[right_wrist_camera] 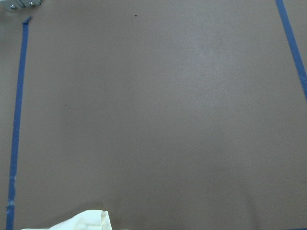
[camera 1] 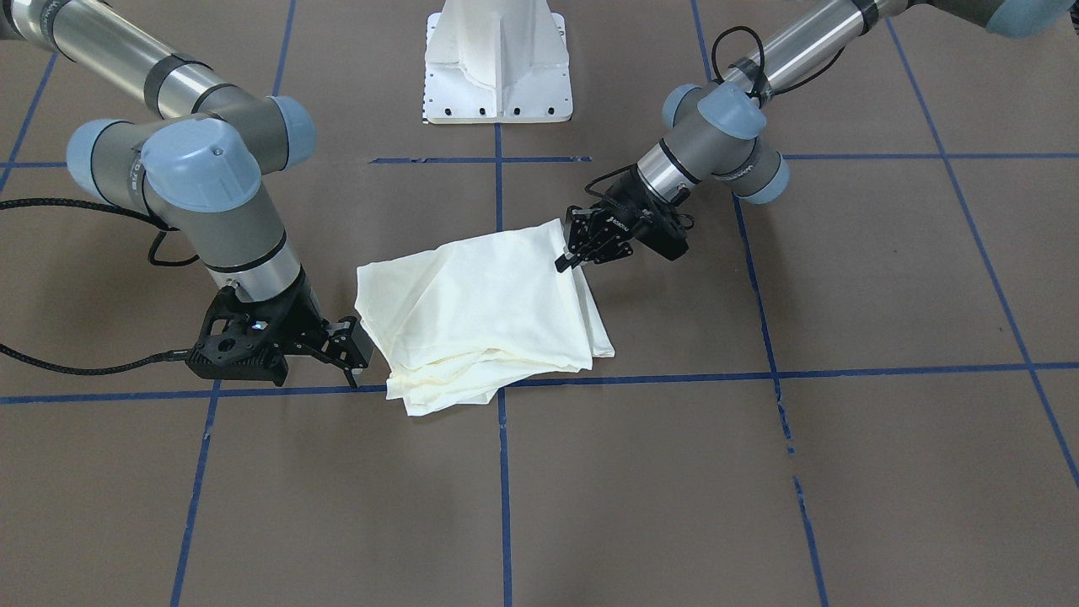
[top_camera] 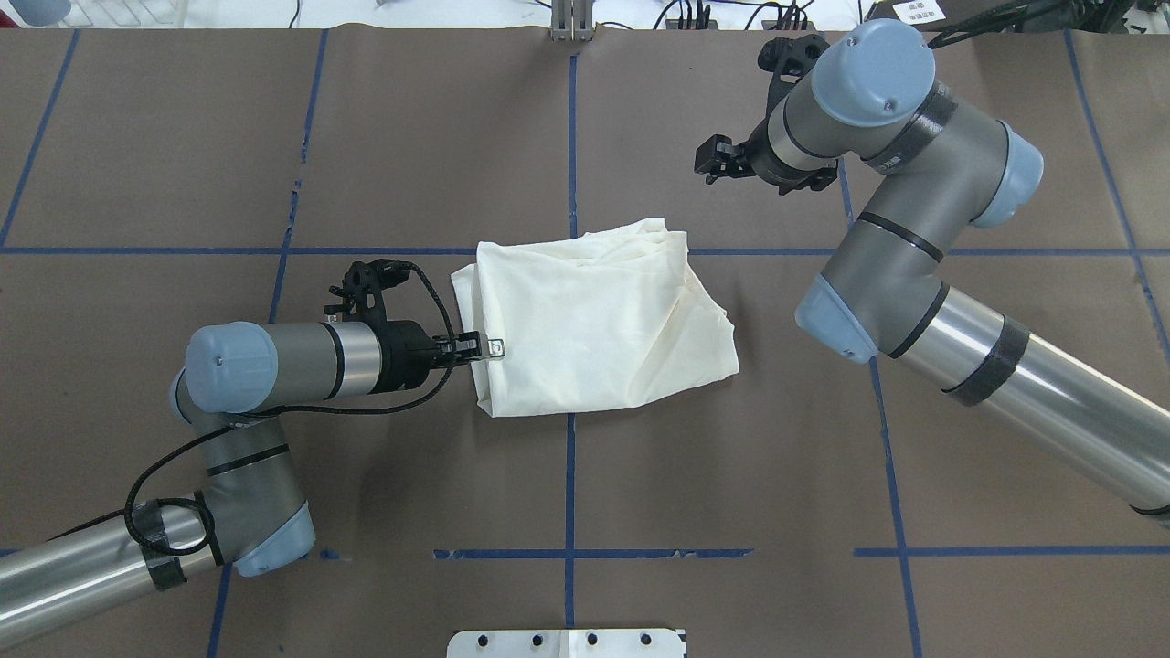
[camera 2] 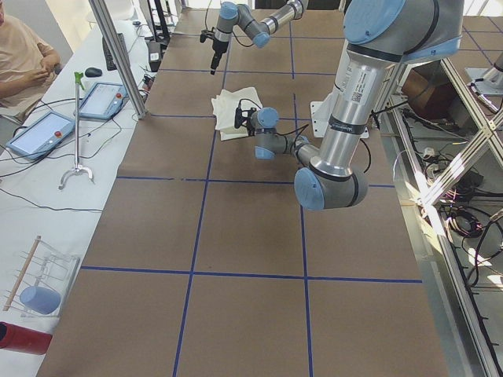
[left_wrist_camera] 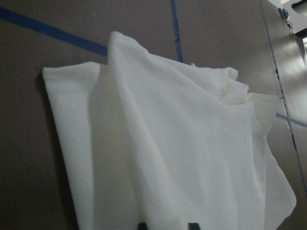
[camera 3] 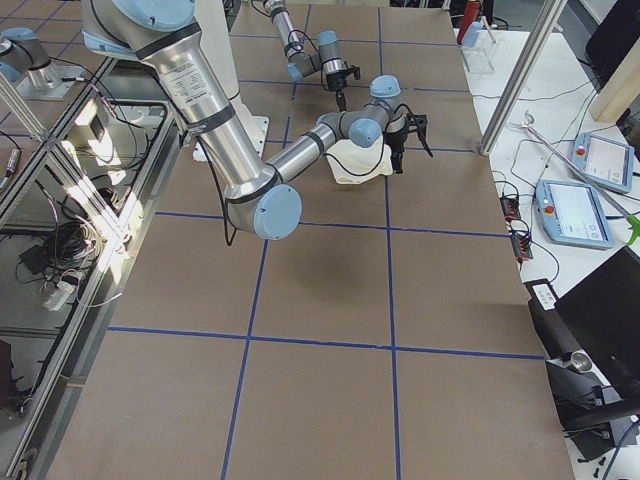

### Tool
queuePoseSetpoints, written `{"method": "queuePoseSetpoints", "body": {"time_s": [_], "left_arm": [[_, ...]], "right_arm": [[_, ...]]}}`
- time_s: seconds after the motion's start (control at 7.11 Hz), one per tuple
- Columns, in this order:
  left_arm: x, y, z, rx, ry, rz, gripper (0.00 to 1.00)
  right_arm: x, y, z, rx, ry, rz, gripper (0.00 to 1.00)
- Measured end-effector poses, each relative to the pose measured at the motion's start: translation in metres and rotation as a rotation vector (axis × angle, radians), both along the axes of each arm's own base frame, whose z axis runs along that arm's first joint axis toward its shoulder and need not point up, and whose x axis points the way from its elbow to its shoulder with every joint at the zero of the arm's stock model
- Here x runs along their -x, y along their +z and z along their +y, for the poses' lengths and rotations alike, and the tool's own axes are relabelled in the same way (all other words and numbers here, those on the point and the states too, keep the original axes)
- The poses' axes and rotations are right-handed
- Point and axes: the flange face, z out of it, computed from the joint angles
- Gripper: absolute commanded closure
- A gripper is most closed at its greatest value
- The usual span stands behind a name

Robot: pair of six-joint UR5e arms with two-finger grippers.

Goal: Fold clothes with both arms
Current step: 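Pull the shirt's side edge outward with the left gripper to square it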

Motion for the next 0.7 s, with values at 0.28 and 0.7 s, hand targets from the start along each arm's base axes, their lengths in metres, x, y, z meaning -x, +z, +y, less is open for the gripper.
{"method": "queuePoseSetpoints", "body": {"time_s": [0.28, 0.7], "left_arm": [[0.016, 0.007, -0.015, -0.043, -0.026, -0.019, 1.0], [0.035, 0.032, -0.024, -0.082, -0.047, -0.067, 0.37]], "right_arm": [[0.001, 0.0, 0.001, -0.001, -0.002, 0.0, 0.0], [0.002, 0.001, 0.001, -0.003, -0.006, 0.003, 0.0]]}}
